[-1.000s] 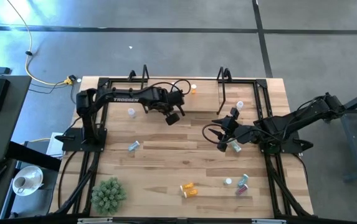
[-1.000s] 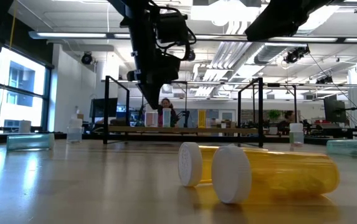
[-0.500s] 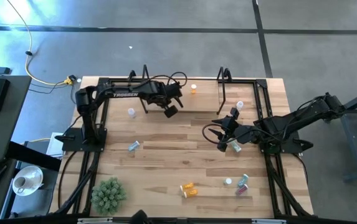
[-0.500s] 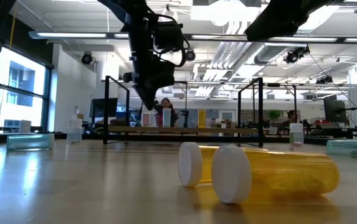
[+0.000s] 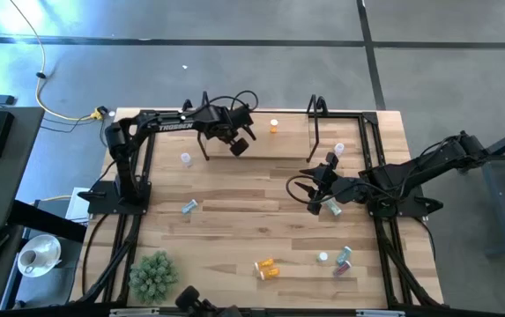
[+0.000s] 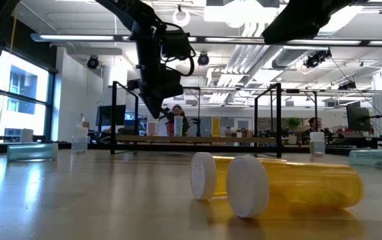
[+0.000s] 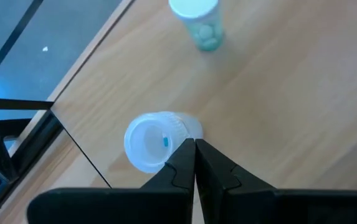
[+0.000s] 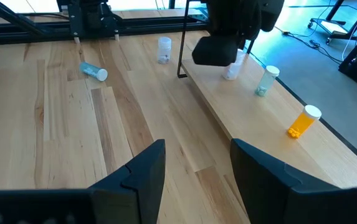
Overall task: Pick and place medicine bottles onto shelf by color
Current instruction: Put the bottom white pill bottle on the shelf
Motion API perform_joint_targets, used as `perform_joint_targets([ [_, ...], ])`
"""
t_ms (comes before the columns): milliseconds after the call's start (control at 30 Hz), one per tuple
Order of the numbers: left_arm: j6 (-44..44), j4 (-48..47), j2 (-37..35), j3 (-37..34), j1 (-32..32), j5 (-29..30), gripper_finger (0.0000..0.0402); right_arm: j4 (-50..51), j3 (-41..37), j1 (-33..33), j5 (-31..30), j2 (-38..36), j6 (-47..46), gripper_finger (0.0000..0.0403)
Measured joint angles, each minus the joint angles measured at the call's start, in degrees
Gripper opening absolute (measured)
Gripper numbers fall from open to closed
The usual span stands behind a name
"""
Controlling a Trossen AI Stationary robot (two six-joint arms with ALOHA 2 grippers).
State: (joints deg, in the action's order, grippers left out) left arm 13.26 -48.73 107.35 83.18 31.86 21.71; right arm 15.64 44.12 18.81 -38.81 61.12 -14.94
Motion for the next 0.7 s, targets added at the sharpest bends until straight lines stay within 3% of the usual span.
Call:
perform_joint_targets([
  [400,-0.3,1.4,0.0,0.1,1.9,-1.5,0.0000,0.0,0.0,0.0,0.0,0.0,0.0,0.0172],
  [700,-0.8,-5.8,0.0,4.7,1.4,-1.8,0.0000,0.0,0.0,0.0,0.0,0.0,0.5,0.0172],
])
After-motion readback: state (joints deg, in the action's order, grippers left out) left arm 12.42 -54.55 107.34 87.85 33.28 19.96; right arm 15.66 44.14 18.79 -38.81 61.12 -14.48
